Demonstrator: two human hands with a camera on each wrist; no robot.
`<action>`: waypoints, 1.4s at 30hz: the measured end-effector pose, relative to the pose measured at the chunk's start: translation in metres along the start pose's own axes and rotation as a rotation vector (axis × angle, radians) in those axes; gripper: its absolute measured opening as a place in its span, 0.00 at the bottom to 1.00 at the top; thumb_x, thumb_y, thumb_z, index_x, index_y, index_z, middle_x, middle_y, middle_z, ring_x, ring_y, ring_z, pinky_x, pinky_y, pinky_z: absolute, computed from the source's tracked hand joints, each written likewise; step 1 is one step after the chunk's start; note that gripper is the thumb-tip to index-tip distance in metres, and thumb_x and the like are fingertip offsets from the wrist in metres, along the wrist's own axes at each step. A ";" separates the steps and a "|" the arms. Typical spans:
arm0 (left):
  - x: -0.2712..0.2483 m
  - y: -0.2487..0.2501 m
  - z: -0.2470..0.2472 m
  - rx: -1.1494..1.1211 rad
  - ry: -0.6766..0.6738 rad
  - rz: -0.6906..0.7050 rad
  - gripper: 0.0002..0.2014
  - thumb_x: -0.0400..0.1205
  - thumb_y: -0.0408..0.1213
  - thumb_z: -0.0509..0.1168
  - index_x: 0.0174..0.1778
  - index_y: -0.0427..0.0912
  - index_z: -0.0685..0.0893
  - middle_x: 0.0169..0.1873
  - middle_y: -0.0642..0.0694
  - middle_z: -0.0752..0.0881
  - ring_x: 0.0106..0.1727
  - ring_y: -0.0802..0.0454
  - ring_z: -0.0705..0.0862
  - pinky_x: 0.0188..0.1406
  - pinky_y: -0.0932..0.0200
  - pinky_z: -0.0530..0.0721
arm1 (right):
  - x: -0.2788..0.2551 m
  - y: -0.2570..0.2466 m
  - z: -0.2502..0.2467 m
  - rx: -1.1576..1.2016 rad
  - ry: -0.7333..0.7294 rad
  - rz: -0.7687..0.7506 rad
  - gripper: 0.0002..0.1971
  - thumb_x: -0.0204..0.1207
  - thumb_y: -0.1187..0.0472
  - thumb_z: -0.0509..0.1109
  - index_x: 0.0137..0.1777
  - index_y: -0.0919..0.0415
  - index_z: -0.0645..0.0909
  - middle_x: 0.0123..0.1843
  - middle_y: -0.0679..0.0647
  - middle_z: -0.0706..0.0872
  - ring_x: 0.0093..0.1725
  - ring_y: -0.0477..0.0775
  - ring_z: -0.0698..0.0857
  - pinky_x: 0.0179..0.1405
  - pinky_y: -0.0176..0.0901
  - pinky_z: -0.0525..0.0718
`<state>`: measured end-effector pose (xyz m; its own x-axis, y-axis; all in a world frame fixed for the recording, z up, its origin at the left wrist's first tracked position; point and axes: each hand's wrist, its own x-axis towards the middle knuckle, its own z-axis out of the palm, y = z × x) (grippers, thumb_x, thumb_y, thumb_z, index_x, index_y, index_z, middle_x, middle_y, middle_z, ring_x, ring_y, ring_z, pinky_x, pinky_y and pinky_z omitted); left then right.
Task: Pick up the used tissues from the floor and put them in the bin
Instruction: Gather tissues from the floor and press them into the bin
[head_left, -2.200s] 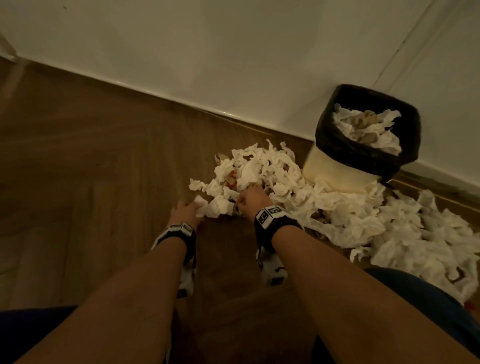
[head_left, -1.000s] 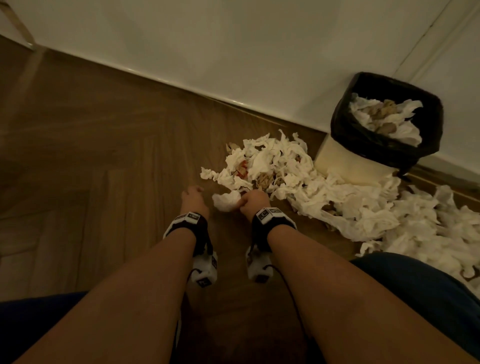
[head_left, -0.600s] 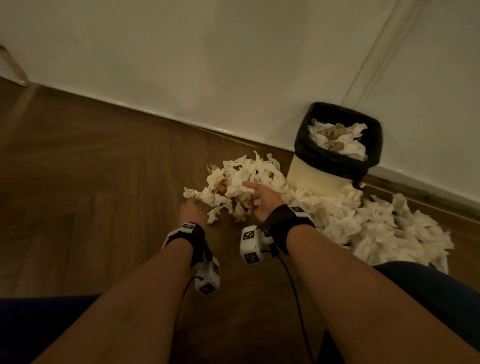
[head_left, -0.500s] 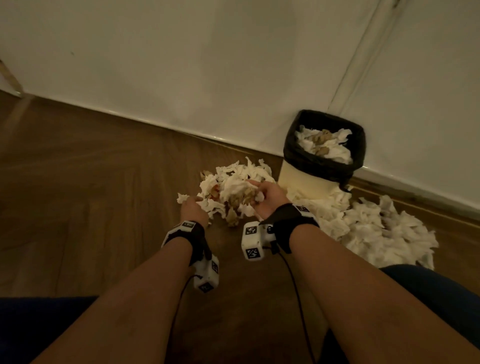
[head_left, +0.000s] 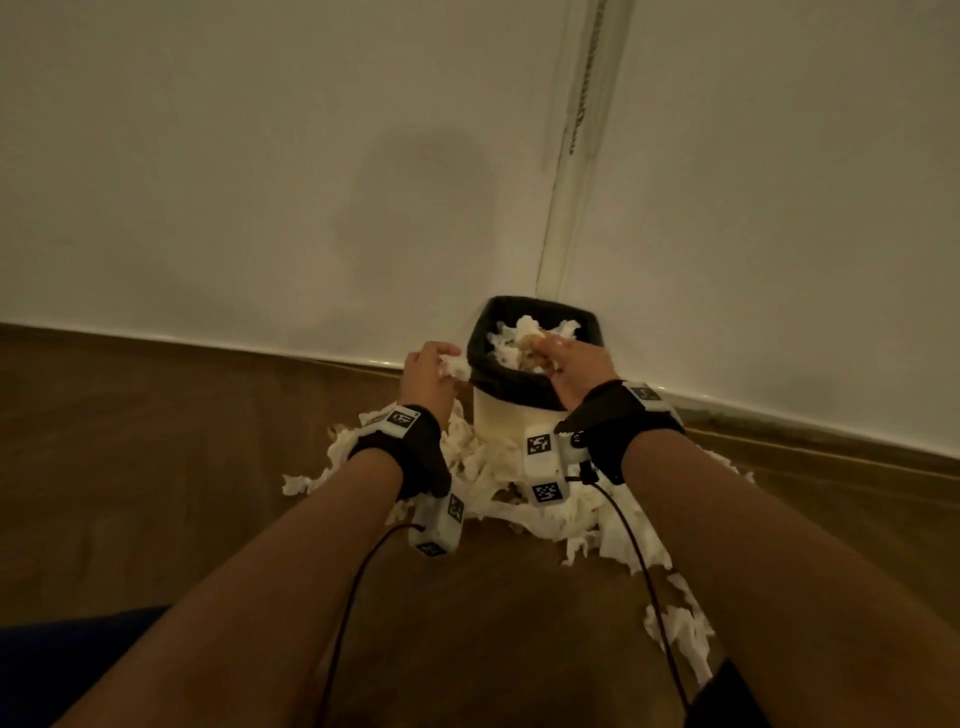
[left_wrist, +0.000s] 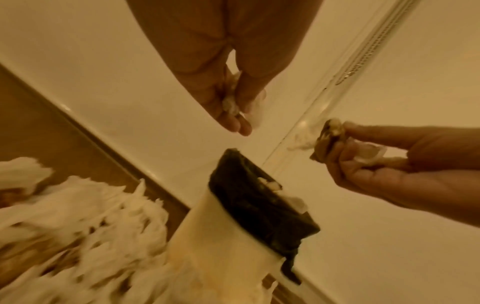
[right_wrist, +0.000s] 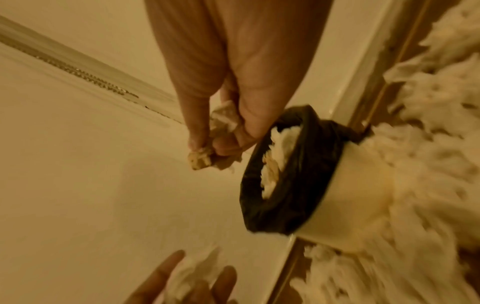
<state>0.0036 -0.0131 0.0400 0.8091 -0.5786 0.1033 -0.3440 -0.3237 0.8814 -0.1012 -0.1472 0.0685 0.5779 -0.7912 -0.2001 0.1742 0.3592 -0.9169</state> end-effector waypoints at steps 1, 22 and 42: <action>0.006 0.009 0.002 -0.056 0.009 0.009 0.15 0.79 0.22 0.57 0.53 0.46 0.79 0.56 0.39 0.78 0.46 0.41 0.85 0.44 0.53 0.86 | 0.008 -0.009 -0.005 -0.079 0.039 -0.048 0.06 0.74 0.74 0.70 0.39 0.67 0.84 0.41 0.62 0.85 0.41 0.53 0.82 0.41 0.40 0.82; 0.121 0.018 0.066 0.153 -0.243 0.019 0.26 0.84 0.32 0.56 0.80 0.45 0.62 0.74 0.42 0.73 0.73 0.43 0.72 0.68 0.59 0.72 | 0.121 0.002 -0.004 0.131 0.011 0.218 0.25 0.86 0.56 0.50 0.79 0.69 0.59 0.52 0.56 0.75 0.38 0.51 0.73 0.37 0.41 0.78; 0.036 -0.131 -0.034 0.090 0.080 -0.265 0.15 0.84 0.29 0.51 0.57 0.44 0.81 0.41 0.46 0.85 0.33 0.55 0.82 0.25 0.65 0.77 | 0.029 0.089 0.075 -0.745 -0.160 -0.221 0.13 0.81 0.61 0.59 0.44 0.62 0.85 0.30 0.50 0.83 0.31 0.48 0.82 0.38 0.43 0.83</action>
<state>0.0940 0.0333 -0.0562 0.9100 -0.4055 -0.0861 -0.1535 -0.5226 0.8386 -0.0090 -0.1008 0.0073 0.7097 -0.7043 0.0133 -0.2486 -0.2681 -0.9308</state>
